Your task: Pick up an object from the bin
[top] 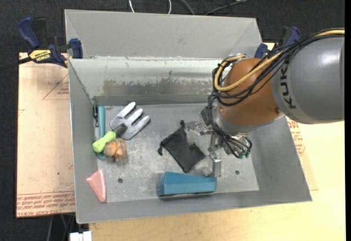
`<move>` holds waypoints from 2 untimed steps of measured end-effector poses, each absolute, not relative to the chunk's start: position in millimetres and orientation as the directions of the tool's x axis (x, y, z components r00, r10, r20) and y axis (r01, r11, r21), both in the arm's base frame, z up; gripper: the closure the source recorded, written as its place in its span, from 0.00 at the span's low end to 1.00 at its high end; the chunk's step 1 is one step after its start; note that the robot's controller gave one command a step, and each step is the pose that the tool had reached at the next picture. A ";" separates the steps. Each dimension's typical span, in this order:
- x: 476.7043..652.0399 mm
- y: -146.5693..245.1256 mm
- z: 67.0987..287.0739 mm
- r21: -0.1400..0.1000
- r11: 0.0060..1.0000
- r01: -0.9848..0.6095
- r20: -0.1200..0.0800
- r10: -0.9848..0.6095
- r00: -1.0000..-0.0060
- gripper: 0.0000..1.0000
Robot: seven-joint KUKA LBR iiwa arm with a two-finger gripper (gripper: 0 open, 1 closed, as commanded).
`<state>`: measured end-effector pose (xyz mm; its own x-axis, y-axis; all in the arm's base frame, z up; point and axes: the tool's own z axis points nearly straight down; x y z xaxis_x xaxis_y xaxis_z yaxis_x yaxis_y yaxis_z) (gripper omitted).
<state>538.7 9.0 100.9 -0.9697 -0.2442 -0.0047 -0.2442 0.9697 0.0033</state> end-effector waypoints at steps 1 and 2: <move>539.4 2.1 94.3 0.001 0.993 -0.115 -0.005 -0.115 -0.993 0.00; 538.6 5.4 100.6 0.004 0.999 0.051 -0.004 0.051 -0.999 0.00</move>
Offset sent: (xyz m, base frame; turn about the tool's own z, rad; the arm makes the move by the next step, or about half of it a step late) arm -0.0005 -0.0066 0.0127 -0.1035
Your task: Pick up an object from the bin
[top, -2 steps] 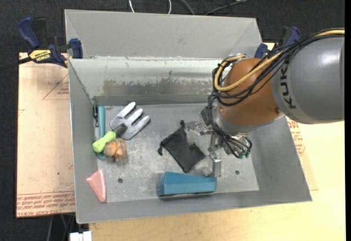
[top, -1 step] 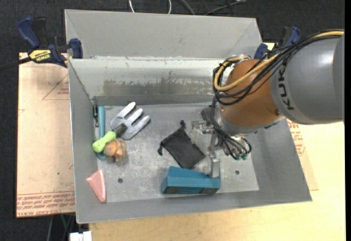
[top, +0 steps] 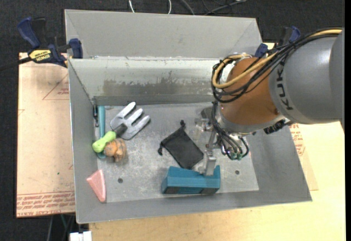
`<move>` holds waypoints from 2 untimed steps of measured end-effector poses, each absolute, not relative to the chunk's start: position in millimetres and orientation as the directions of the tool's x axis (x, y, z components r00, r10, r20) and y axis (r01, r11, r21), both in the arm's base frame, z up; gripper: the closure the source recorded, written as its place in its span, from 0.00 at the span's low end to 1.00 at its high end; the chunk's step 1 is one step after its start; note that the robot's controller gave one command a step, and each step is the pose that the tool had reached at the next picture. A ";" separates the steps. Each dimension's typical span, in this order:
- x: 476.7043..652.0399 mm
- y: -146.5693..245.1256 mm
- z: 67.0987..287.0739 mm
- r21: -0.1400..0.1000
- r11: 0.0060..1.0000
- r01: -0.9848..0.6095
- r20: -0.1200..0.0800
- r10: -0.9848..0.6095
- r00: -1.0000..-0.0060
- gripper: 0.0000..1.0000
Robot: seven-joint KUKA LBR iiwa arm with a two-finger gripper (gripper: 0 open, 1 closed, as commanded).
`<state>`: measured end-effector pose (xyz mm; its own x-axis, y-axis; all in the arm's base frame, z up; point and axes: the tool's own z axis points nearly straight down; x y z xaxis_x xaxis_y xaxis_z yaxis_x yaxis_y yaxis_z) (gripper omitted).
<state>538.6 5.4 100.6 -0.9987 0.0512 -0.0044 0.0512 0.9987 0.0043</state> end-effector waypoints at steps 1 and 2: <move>536.0 9.2 89.6 0.003 0.967 -0.253 -0.010 -0.253 -0.967 0.00; 553.4 18.1 72.3 0.002 0.969 -0.247 -0.011 -0.247 -0.969 0.00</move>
Offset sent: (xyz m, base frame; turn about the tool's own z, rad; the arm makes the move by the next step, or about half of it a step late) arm 0.0165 0.0136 -0.0306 -0.3065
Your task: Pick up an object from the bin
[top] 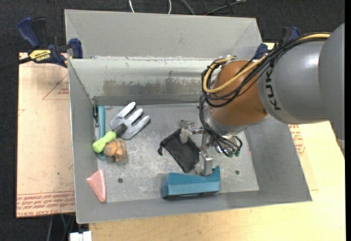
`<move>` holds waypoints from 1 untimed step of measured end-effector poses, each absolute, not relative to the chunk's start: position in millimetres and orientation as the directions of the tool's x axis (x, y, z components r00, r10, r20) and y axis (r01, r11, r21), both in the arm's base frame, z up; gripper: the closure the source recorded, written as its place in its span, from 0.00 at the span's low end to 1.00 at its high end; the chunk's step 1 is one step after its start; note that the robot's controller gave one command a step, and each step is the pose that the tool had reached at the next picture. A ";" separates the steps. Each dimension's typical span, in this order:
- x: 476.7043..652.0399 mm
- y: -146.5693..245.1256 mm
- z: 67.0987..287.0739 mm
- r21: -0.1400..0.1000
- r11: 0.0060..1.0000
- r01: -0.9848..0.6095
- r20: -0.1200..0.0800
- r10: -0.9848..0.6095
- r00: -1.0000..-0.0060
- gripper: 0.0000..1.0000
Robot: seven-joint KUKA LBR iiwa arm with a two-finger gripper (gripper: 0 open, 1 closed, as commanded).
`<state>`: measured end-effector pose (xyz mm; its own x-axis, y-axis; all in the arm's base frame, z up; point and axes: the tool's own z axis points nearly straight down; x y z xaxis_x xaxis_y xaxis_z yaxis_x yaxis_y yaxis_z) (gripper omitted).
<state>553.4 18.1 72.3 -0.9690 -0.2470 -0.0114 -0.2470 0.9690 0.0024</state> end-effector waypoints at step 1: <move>559.6 -2.5 71.3 0.001 0.963 -0.269 -0.020 -0.269 -0.963 1.00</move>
Offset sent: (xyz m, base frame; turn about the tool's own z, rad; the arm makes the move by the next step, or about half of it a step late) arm 0.0000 0.0000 0.0000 0.0000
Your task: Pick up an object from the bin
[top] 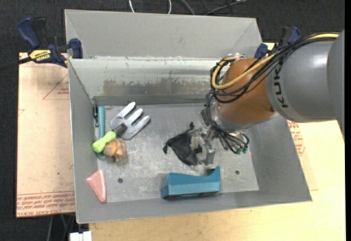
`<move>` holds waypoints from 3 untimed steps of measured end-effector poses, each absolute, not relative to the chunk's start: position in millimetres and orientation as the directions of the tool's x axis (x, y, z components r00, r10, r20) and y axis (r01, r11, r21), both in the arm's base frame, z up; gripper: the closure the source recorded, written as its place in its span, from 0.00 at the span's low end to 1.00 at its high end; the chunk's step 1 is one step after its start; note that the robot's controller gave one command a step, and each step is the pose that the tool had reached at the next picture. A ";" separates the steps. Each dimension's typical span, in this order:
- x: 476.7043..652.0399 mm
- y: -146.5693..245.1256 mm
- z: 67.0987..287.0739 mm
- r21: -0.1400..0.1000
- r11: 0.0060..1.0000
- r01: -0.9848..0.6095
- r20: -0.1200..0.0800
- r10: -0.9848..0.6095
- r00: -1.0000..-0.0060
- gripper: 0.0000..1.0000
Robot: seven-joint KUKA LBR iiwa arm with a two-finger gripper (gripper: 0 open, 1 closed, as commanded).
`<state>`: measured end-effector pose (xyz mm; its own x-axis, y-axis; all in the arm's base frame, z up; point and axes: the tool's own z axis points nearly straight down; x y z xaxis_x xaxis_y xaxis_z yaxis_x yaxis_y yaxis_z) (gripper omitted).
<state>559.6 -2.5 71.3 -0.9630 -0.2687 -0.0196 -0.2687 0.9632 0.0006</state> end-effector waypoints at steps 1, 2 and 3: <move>559.6 -2.4 71.6 0.001 0.963 -0.269 -0.020 -0.269 -0.963 1.00; 560.2 3.8 145.0 0.001 0.952 -0.307 -0.016 -0.307 -0.952 1.00; 573.5 8.7 221.3 0.002 0.935 -0.354 -0.012 -0.354 -0.935 1.00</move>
Offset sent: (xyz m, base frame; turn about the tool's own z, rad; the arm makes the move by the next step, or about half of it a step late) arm 0.0037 0.0118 0.1553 -0.0822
